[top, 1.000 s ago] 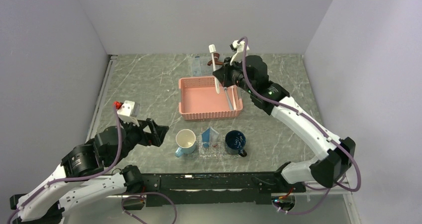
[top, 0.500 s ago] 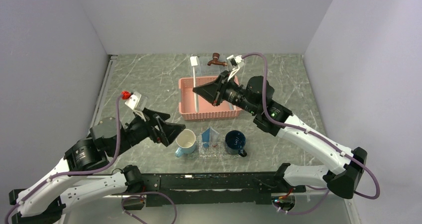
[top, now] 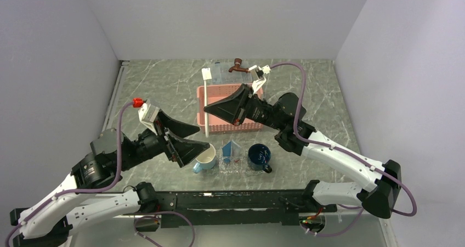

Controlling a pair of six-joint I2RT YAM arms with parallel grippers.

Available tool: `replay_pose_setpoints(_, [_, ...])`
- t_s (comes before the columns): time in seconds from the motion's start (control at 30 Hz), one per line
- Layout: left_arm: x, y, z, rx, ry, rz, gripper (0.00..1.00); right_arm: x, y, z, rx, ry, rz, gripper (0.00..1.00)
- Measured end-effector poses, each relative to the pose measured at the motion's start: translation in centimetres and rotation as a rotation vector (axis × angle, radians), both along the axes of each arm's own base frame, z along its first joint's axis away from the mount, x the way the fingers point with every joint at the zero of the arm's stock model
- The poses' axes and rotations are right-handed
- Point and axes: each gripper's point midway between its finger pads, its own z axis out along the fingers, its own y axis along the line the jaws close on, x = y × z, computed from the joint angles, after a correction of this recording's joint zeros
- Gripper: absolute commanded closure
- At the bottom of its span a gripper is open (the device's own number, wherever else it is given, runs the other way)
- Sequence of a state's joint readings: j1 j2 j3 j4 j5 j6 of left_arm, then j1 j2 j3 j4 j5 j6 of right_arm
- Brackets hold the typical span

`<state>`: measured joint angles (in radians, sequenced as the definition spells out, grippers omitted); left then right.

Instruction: Prepare toiletry sets of a toothbrush and toothpaste on the tray

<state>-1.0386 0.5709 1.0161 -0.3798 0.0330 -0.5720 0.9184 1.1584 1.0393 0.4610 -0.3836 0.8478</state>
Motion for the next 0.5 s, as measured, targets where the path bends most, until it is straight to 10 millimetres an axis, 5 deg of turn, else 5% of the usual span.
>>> replay_pose_setpoints(0.5, [-2.8,-1.5,2.8,-0.127,0.002,-0.176,0.32,-5.2,0.6,3.2,0.166,-0.01,0.225,1.0])
